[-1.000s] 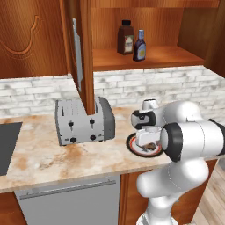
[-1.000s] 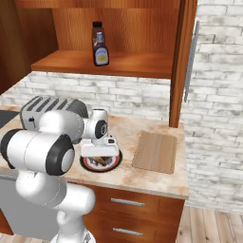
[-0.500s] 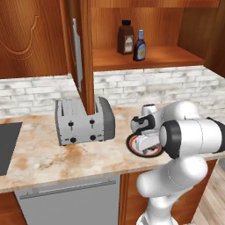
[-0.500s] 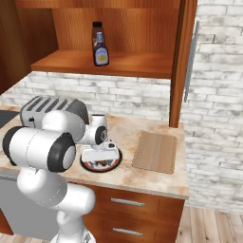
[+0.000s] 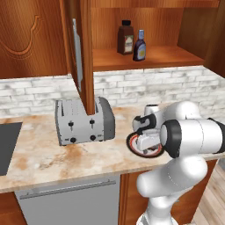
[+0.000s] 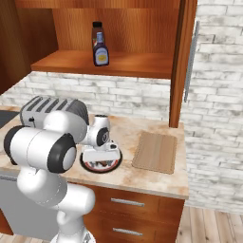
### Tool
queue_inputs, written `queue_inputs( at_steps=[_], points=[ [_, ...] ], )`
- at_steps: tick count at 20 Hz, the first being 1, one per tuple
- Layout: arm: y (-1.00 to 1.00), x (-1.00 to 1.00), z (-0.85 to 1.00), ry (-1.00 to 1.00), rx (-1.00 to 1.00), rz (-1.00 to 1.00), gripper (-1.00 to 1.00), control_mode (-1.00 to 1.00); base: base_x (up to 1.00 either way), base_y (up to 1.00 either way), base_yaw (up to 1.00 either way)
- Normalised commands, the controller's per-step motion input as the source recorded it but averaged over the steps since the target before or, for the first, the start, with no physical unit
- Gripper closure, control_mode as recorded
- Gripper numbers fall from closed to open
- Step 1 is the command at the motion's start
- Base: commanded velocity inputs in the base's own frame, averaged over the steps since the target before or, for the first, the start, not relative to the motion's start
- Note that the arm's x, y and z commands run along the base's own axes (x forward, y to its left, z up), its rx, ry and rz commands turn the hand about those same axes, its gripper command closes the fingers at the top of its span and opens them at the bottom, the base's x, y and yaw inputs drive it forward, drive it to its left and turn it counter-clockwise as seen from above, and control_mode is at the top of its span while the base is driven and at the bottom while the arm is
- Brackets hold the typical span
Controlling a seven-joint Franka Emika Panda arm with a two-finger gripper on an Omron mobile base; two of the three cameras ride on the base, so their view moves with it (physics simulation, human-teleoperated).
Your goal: Pick the chicken drumstick from the plate and place it on the cutting board. Then pick the condiment bottle from the cabinet and place it next to the cutting board.
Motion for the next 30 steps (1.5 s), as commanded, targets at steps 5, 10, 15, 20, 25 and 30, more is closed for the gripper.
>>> queue_inputs(
  at_steps=[5, 10, 15, 20, 25, 30],
  points=[
    [0.00, 0.08, 0.00, 0.00, 0.04, 0.03, -1.00, -1.00, 0.00, 0.00, 0.00],
    [0.00, 0.05, 0.00, 0.00, 0.01, 0.02, -1.00, -1.00, 0.00, 0.00, 0.00],
    [0.00, 0.02, 0.00, 0.00, 0.00, 0.02, -1.00, -1.00, 0.00, 0.00, 0.00],
    [0.00, 0.00, 0.00, 0.00, 0.00, 0.02, -1.00, -1.00, 0.00, 0.00, 0.00],
    [0.00, 0.00, 0.00, 0.00, 0.00, 0.02, -1.00, -1.00, 0.00, 0.00, 0.00],
    [0.00, 0.00, 0.04, -0.01, 0.00, 0.02, -1.00, -1.00, 0.00, 0.00, 0.00]
  ],
)
